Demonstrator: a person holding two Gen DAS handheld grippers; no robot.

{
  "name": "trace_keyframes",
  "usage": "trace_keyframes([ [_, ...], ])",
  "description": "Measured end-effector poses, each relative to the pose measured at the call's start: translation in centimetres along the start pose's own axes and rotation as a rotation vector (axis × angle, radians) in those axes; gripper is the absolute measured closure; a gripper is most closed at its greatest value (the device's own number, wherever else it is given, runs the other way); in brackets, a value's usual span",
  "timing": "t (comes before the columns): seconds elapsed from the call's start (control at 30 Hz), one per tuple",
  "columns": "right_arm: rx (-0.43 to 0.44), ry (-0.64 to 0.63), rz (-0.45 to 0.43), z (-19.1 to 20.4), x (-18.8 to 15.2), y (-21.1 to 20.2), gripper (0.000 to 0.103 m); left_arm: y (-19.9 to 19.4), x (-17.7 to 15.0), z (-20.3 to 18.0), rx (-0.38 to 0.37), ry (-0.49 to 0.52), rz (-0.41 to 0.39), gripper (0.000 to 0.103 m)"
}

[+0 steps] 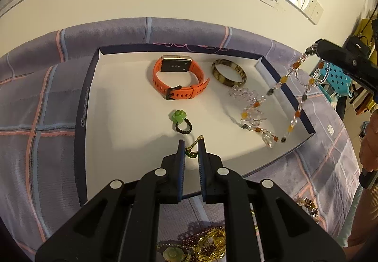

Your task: Organize jewelry

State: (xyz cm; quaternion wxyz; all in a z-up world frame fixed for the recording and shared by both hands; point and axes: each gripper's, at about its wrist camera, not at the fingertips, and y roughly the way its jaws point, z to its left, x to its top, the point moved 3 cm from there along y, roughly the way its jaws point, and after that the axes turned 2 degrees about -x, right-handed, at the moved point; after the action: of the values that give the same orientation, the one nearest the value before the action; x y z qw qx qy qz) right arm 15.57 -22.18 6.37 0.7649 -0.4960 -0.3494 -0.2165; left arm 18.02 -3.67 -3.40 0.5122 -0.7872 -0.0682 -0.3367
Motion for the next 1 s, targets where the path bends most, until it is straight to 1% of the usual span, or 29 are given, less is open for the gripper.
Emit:
trace_keyframes([
  [0.3,-0.018,0.032,0.064,-1.6,-1.6,2.2,0.099,0.8,0.1,0.1,0.008,-0.010,0.021,0.091],
  [0.77,-0.047,0.087,0.156,-3.7,-4.2,5.1,0.099,1.0,0.4,-0.1,0.022,0.000,0.024,0.090],
  [1.0,-0.064,0.084,0.186,-3.9,-4.8,5.7,0.096,0.9,0.3,-0.2,0.015,0.000,0.013,0.088],
])
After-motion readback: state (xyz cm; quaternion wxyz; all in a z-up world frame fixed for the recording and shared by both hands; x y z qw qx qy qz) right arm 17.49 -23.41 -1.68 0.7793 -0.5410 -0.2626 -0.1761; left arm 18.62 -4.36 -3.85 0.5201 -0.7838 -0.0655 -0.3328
